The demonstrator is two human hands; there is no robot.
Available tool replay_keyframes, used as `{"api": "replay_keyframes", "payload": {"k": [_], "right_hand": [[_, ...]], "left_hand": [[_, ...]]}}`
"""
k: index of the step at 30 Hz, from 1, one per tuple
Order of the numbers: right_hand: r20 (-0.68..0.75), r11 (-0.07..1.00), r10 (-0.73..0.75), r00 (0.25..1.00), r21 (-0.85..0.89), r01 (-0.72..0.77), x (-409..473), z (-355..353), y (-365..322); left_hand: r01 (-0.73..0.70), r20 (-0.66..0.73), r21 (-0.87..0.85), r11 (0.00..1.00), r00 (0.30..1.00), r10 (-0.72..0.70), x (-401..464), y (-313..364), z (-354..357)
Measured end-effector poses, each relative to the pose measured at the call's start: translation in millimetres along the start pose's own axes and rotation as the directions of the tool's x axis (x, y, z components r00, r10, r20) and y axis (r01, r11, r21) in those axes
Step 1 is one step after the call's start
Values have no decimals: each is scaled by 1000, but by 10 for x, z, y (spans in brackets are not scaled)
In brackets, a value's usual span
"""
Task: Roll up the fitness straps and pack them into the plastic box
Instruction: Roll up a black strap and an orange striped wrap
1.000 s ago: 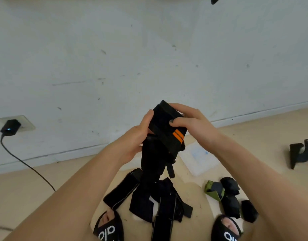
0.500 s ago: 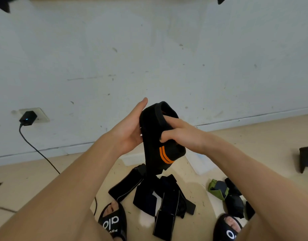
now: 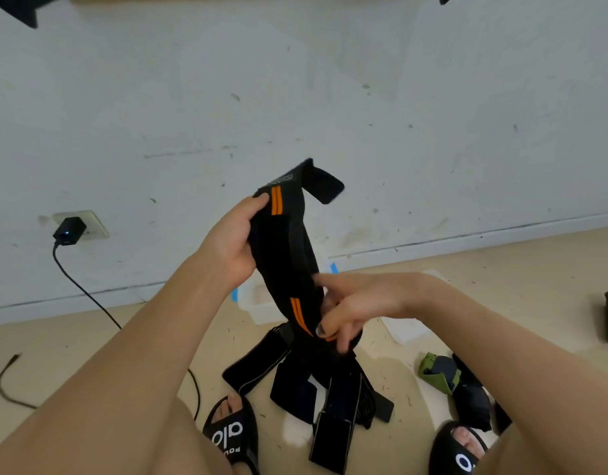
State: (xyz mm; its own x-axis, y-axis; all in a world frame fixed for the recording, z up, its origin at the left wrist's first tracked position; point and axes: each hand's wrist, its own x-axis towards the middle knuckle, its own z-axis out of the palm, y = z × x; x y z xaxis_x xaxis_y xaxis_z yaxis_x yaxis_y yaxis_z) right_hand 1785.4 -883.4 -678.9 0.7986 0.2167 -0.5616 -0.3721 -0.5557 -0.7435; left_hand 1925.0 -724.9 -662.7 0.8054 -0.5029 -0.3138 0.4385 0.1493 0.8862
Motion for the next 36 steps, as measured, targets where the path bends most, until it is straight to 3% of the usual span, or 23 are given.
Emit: {"api": "replay_keyframes", "payload": {"k": [2, 5, 9, 13, 16, 21, 25, 28, 32, 36], "right_hand": [[75, 987, 122, 990, -116, -113, 18, 33, 31], [-78, 978, 57, 995, -197, -72, 65, -62, 65], [-417, 973, -144, 897, 106, 205, 119, -194, 30], [-622, 856, -107, 776, 340, 390, 180, -187, -25], [-713, 800, -83, 696, 369, 473, 208, -202, -26], [-735, 756, -86, 673, 392, 525, 176, -243, -48], [-763, 675, 45, 645, 499, 543, 126, -388, -19], [-762, 580, 138, 633, 580, 572, 79, -500, 35], [-782, 537, 218, 584, 596, 598, 38, -573, 73], [-779, 537, 251, 575, 606, 587, 56, -574, 78]], "left_hand": [[-34, -11, 30, 999, 999, 34, 9, 10, -45], [-61, 46, 121, 991, 997, 56, -9, -18, -29], [-120, 91, 243, 962, 991, 101, -36, -47, 15], [-170, 129, 407, 897, 983, 128, -79, -86, 46], [-185, 164, 513, 838, 980, 116, -85, -135, 75], [-158, 179, 613, 774, 982, 59, -102, -161, 113], [-176, 27, 664, 727, 977, 213, -66, -116, 55], [-184, -10, 610, 771, 971, 239, -43, -97, -2], [-89, -38, 508, 857, 991, 125, -6, -84, -71], [-64, 93, 373, 926, 995, 31, -73, -19, -59]]}}
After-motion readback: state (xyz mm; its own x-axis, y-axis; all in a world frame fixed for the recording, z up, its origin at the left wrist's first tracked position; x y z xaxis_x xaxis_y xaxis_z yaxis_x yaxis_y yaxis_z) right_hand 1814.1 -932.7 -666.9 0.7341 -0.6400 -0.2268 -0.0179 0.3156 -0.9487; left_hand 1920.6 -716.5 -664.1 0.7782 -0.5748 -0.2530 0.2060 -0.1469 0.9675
